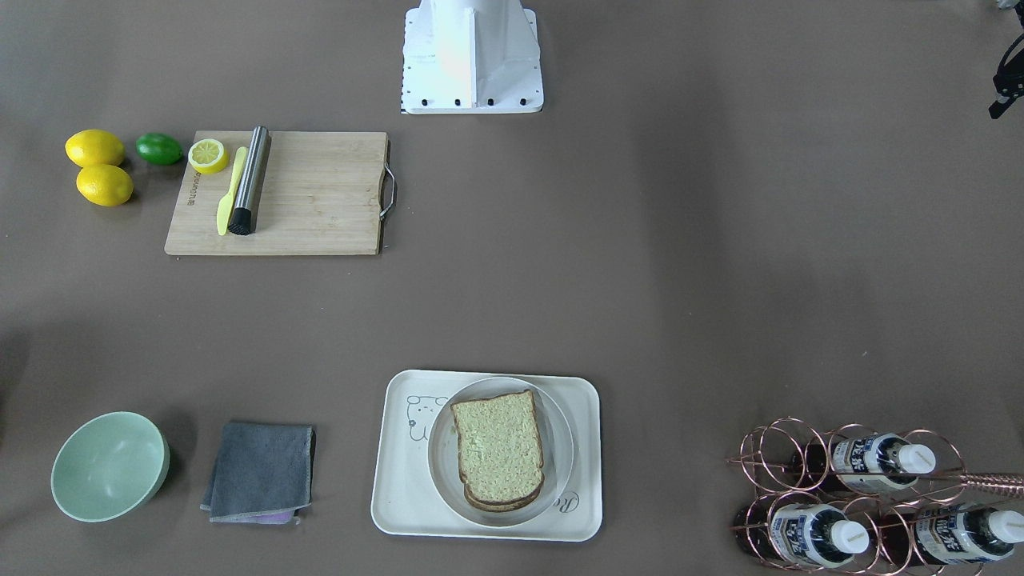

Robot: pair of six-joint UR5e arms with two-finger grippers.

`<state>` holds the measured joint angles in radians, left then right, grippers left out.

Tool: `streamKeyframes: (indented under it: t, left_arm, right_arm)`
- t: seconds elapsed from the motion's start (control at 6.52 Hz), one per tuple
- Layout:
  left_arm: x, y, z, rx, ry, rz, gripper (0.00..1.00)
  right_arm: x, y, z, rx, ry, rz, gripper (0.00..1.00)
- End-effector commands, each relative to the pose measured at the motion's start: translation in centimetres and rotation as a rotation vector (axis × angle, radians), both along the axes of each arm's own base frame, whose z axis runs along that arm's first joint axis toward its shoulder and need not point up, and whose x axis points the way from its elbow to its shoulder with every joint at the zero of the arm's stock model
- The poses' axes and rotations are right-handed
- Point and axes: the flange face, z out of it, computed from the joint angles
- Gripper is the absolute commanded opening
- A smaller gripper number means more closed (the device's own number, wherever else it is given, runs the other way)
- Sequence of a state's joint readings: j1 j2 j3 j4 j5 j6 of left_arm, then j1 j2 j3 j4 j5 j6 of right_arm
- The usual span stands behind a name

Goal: Make sandwich and place on tray

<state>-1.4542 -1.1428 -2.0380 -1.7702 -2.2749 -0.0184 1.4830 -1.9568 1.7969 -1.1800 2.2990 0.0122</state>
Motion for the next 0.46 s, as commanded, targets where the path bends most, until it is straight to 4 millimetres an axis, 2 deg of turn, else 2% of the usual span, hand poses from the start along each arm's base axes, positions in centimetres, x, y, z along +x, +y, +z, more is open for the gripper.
streamKeyframes:
  t: [0.0,0.31]
  left_arm:
    - [0.01,-0.07,-0.08,0.002,0.0,0.0,0.98]
    - [0.01,-0.08,-0.24,0.005,0.001,0.0,0.98]
  right_arm:
    - [-0.05,-0.06,-0.07,0.001,-0.001,-0.001,1.0]
    - [-0.13,0.04,-0.11,0.0,-0.012,-0.004,1.0]
